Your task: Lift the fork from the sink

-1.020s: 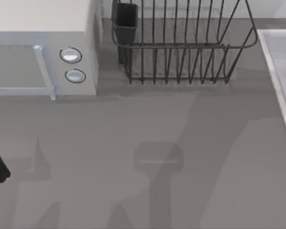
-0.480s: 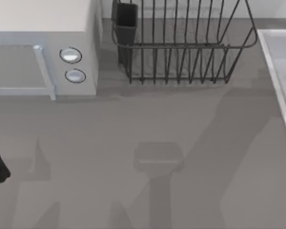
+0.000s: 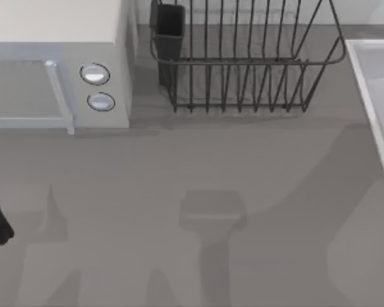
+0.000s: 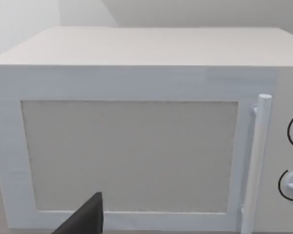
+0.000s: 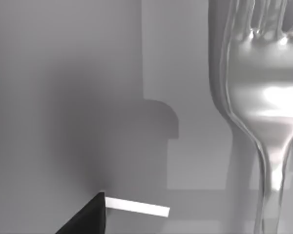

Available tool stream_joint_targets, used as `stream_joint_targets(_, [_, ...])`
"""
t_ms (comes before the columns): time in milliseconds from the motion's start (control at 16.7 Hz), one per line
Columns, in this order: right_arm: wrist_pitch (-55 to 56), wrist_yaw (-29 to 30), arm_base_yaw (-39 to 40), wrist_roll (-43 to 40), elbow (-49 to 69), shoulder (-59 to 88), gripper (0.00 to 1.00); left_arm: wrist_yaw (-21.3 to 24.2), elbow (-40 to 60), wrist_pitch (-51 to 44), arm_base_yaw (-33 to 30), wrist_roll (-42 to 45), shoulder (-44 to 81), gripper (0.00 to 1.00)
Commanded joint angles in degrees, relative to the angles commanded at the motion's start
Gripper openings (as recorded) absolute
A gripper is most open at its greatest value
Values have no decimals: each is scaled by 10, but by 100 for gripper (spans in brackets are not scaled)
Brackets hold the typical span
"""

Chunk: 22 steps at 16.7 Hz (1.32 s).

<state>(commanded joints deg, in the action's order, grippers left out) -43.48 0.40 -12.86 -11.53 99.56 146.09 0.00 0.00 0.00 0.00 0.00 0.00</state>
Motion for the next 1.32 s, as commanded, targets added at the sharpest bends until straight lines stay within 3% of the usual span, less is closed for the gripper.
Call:
stream_joint_targets(120, [0,0,0,0,0,0,100,0,0,0,0,0,0,100])
stream_joint_targets(900, [0,0,0,0,0,0,2,0,0,0,0,0,0,100])
stream_joint_targets(1320, [0,0,0,0,0,0,0,0,0,0,0,0,0,100])
